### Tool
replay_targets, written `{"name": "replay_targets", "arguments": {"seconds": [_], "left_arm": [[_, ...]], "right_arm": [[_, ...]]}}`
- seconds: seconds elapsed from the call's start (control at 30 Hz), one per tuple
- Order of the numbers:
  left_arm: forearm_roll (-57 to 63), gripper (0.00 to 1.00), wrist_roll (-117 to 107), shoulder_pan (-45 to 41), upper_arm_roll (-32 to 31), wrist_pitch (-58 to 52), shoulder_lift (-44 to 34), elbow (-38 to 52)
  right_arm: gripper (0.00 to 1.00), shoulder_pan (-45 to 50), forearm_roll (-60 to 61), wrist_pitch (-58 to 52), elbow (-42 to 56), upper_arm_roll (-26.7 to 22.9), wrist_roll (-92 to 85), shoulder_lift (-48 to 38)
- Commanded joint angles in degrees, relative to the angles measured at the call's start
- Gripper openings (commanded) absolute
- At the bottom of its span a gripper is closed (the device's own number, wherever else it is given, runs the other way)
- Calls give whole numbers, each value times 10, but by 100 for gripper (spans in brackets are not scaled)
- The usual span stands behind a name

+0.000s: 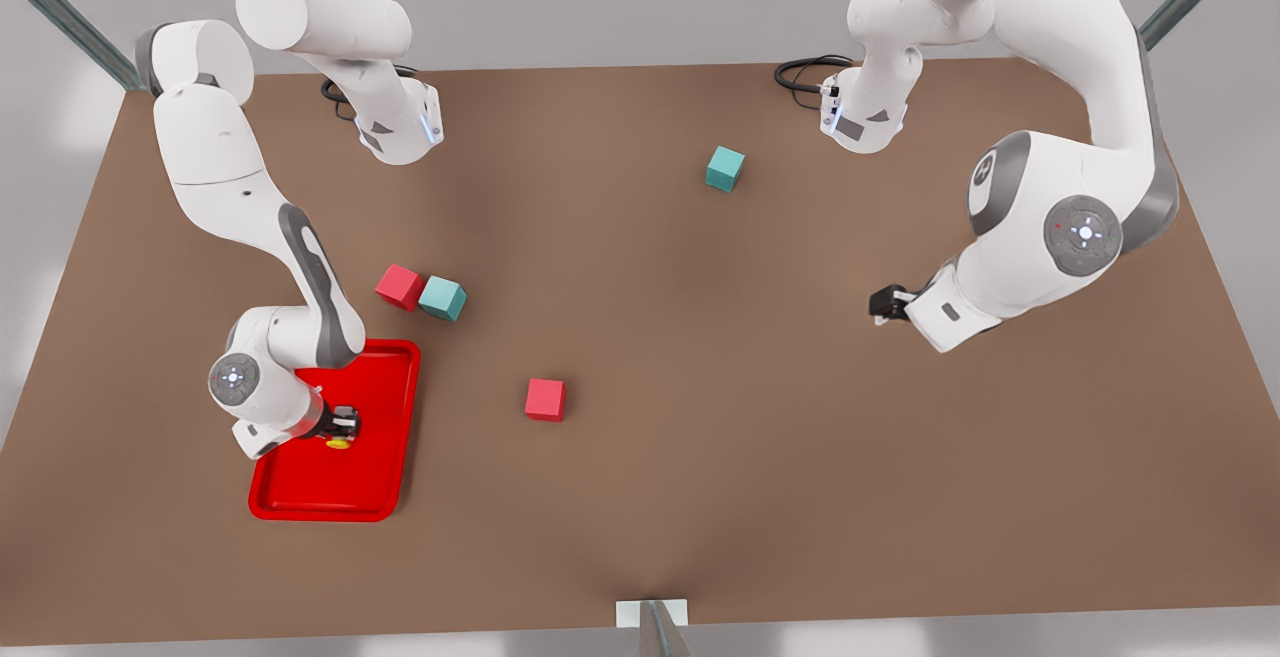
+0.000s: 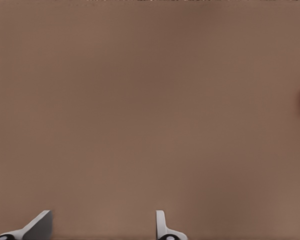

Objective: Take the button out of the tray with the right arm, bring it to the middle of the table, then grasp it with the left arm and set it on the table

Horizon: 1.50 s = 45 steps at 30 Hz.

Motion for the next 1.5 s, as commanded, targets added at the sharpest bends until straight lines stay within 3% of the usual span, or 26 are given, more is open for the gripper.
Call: {"name": "replay_targets", "arguments": {"seconds": [0.0,0.1,0.27,0.3,0.33,0.37,0.5,0.6,0.63,0.77,0.93,1.03,1.1,1.2,1.23,1.3,1.33,1.37,1.47], "left_arm": [[3,100,-13,1,2,1,-3,3],[2,100,-13,1,1,0,-2,2],[2,100,-13,1,2,0,0,1],[2,100,-14,1,2,1,1,1],[2,100,-13,1,2,2,3,1],[2,100,-13,1,4,2,5,1],[3,100,-13,1,8,2,5,-1],[3,100,-13,1,15,2,7,-3],[4,100,-13,1,16,3,7,-3],[12,100,-13,1,20,2,8,-3],[11,100,-24,1,27,5,14,-4],[12,100,-42,1,29,7,18,-4],[12,100,-65,1,29,6,18,-3],[18,100,-70,1,29,6,19,-5],[20,100,-73,1,29,7,19,-4],[21,100,-73,1,29,7,22,-4],[21,100,-73,1,29,7,23,-4],[21,100,-73,1,29,7,23,-4],[20,100,-73,1,28,8,24,-2]], "right_arm": [[47,0,1,-2,2,0,8,-1],[41,0,1,-8,3,0,6,-14],[41,4,1,-133,43,34,4,-63],[41,7,6,-175,72,48,10,-77],[42,22,0,-256,122,106,-56,-81],[42,51,3,-315,171,109,-63,-80],[42,155,-26,-333,264,111,-106,-59],[42,238,-74,-308,457,106,-109,97],[42,261,-91,-268,472,102,-110,118],[41,349,-91,-137,475,112,-186,118],[41,482,-116,-122,475,63,-165,151],[41,502,-113,-27,474,63,-157,182],[46,514,-113,-25,473,63,-137,183],[46,508,-113,-31,474,62,-158,206],[48,508,-113,-32,472,62,-168,212],[64,514,-116,-50,467,62,-167,219],[96,519,-116,-50,467,62,-162,218],[100,521,-117,-47,467,62,-160,219],[100,517,-113,-71,468,62,-156,201]]}}
